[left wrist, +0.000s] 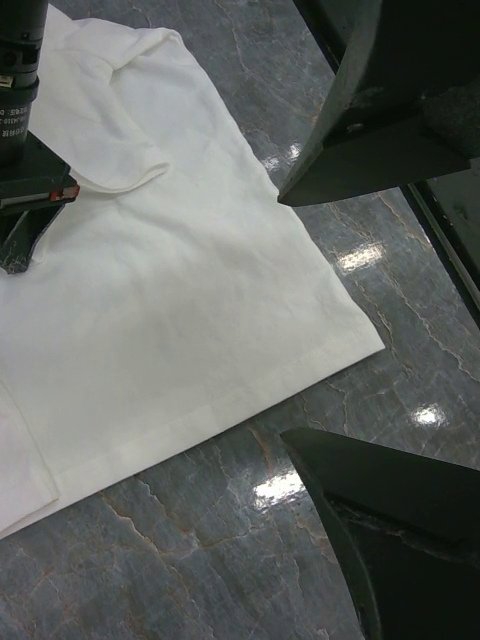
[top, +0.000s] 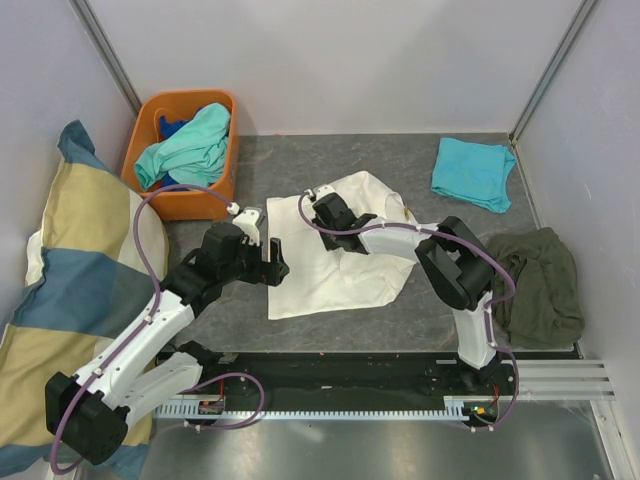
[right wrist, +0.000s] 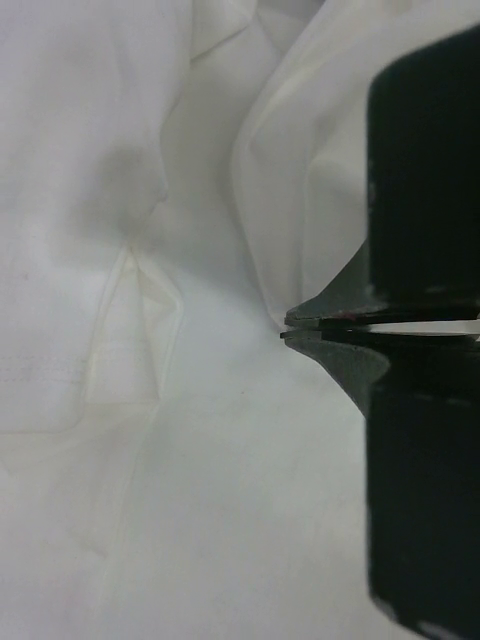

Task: Fold and stack the t-shirts
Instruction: Flatten the tshirt out

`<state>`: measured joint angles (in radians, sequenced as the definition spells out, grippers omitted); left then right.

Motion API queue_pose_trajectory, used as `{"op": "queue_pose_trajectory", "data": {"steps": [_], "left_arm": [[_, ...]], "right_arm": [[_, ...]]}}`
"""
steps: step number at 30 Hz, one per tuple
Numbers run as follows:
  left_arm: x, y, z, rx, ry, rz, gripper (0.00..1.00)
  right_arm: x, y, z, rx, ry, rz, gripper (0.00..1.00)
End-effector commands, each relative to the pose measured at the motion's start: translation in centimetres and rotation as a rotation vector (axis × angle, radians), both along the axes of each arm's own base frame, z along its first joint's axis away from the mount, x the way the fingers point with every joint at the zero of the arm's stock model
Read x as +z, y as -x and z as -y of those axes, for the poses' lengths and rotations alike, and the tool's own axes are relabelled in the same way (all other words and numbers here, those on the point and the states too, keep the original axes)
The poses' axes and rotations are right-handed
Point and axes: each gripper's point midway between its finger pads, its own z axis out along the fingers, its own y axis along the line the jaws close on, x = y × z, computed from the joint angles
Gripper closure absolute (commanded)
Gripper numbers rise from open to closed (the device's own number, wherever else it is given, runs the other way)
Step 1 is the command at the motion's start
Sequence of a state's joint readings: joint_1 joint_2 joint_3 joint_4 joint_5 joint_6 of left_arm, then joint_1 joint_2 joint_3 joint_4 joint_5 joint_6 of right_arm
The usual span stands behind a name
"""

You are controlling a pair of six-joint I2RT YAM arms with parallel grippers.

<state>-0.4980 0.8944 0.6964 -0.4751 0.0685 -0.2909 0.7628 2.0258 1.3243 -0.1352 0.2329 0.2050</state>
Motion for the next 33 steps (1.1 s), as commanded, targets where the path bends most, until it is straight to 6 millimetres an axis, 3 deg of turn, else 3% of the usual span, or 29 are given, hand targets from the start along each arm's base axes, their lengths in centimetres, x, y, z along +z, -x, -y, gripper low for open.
{"op": "queue_pose_trajectory", "data": {"steps": [1, 3, 6, 8, 9, 11, 12, 14, 15, 20, 23, 25, 30, 33], "left_arm": [[0.8, -0.3, 0.1, 0.028, 0.03, 0.02, 0.0], [0.8, -0.5, 0.2, 0.03, 0.029, 0.018, 0.0], [0.6, -0.8, 0.6, 0.037, 0.049, 0.009, 0.0], [0.0, -1.0, 1.1, 0.036, 0.059, -0.01, 0.0], [-0.2, -1.2, 1.1, 0.051, 0.066, -0.018, 0.0], [-1.6, -1.6, 0.9, 0.086, 0.044, -0.06, 0.0], [-2.2, -1.7, 0.9, 0.119, 0.051, -0.085, 0.0], [-3.2, -1.9, 1.0, 0.145, 0.059, -0.111, 0.0], [-4.6, -1.6, 1.1, 0.168, 0.065, -0.155, 0.0], [-8.4, -0.2, 0.1, 0.268, 0.066, -0.231, 0.09], [-9.6, 1.2, -0.4, 0.326, 0.094, -0.263, 0.18], [-9.3, 2.2, 0.1, 0.346, 0.142, -0.259, 0.19], [-10.9, 5.2, 0.2, 0.401, 0.12, -0.288, 0.19], [-11.7, 5.9, 0.2, 0.409, 0.102, -0.3, 0.21]], "right_arm": [[4.8, -0.6, -0.1, -0.01, -0.069, 0.078, 0.97], [5.9, -0.3, 0.3, -0.017, -0.071, 0.09, 0.98], [9.3, 0.1, 1.1, -0.029, -0.098, 0.136, 0.98], [10.1, 0.6, 2.1, -0.044, -0.092, 0.143, 0.99], [11.5, 0.9, 2.5, -0.05, -0.109, 0.165, 0.99], [12.1, 1.6, 3.5, -0.067, -0.101, 0.171, 0.99], [13.5, 1.9, 4.0, -0.074, -0.121, 0.193, 0.99], [13.7, 2.6, 5.0, -0.088, -0.114, 0.197, 0.99], [14.8, 3.0, 5.4, -0.093, -0.129, 0.215, 0.99], [15.8, 4.1, 7.0, -0.119, -0.15, 0.231, 0.98], [16.2, 4.5, 7.4, -0.122, -0.162, 0.237, 0.98], [16.2, 4.8, 7.5, -0.12, -0.166, 0.236, 0.98], [16.3, 4.9, 7.7, -0.117, -0.165, 0.239, 0.98], [16.1, 4.9, 7.6, -0.114, -0.163, 0.239, 0.98]]}}
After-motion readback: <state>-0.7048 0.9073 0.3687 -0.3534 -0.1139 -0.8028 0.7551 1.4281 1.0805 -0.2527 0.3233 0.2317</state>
